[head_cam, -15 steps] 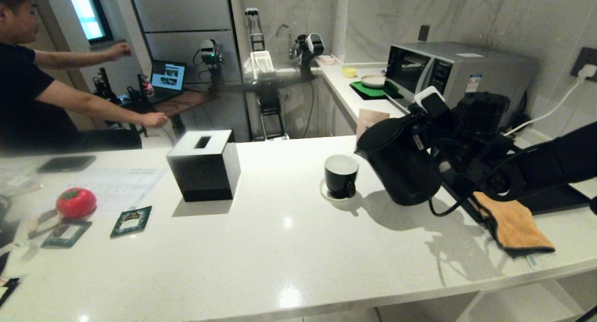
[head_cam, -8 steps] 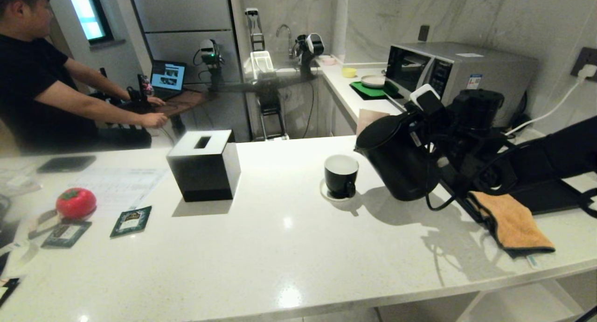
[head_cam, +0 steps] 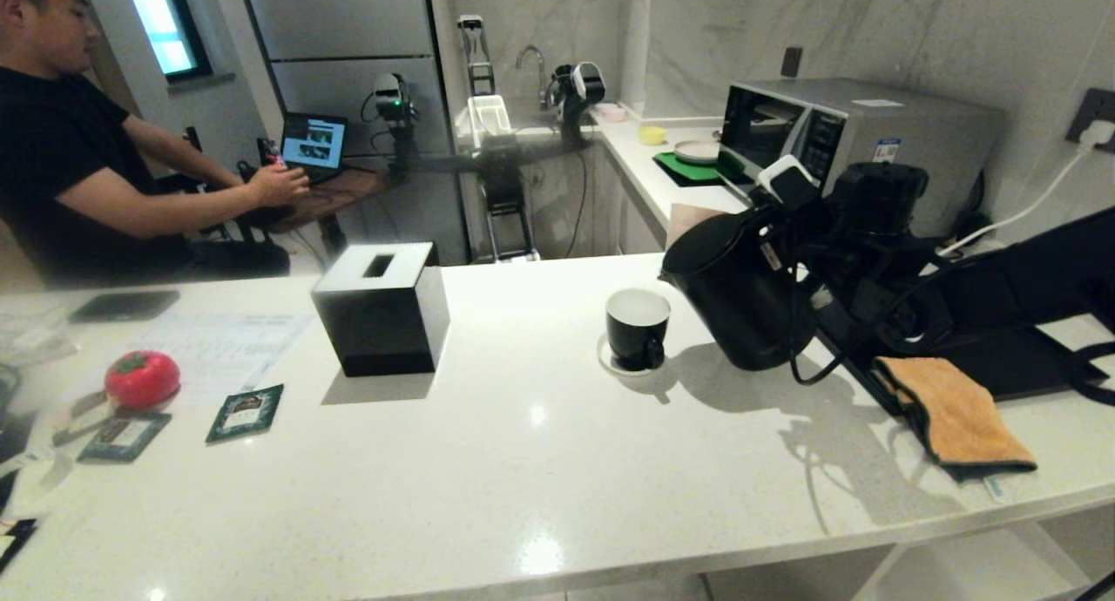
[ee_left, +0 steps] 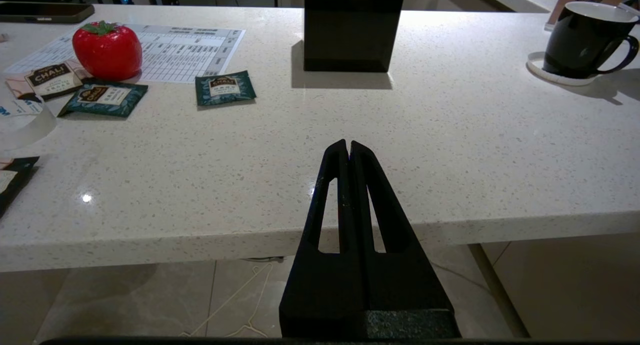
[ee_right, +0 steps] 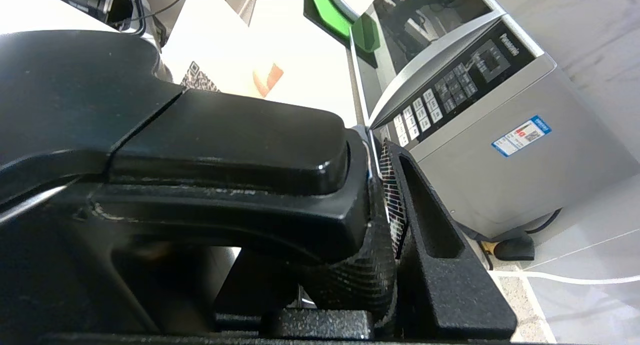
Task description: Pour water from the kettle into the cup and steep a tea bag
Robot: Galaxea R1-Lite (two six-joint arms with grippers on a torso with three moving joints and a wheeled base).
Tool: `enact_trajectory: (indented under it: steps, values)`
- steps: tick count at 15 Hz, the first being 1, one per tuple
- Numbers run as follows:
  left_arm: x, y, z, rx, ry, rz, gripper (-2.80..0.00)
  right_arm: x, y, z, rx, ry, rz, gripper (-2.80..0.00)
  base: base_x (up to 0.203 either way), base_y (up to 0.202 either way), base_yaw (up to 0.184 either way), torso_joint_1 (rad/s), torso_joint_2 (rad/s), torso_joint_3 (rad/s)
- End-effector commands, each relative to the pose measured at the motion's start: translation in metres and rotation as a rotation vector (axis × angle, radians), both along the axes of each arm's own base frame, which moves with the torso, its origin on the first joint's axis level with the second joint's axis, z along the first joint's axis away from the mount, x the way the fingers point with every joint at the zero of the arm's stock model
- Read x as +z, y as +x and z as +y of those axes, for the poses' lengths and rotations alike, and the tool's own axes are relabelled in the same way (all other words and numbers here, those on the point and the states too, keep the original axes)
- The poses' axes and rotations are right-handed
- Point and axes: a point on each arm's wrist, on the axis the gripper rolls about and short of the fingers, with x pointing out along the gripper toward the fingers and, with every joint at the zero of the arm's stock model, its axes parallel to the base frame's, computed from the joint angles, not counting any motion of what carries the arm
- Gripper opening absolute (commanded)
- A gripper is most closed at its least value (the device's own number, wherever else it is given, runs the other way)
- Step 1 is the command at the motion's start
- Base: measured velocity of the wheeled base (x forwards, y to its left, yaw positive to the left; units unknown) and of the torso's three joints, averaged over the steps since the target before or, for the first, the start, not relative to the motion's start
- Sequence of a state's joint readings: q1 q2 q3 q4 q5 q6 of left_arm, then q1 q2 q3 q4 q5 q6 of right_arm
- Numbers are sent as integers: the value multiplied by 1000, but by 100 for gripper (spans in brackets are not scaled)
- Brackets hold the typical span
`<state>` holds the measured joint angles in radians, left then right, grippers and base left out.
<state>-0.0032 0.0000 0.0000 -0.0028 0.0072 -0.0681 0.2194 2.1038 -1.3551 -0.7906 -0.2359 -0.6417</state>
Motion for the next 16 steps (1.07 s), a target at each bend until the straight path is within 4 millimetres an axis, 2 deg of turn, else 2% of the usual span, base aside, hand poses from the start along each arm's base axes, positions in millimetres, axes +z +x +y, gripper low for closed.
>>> enact_trajectory:
  steps: [1, 16]
  values:
    - [0, 0, 0, 1, -1, 0, -280, 0, 0, 1, -1, -3, -2, -280, 0, 0, 0, 0, 0, 0]
    - [0, 0, 0, 1, -1, 0, -280, 0, 6, 5, 5, -76, 48, -280, 0, 0, 0, 0, 0, 0]
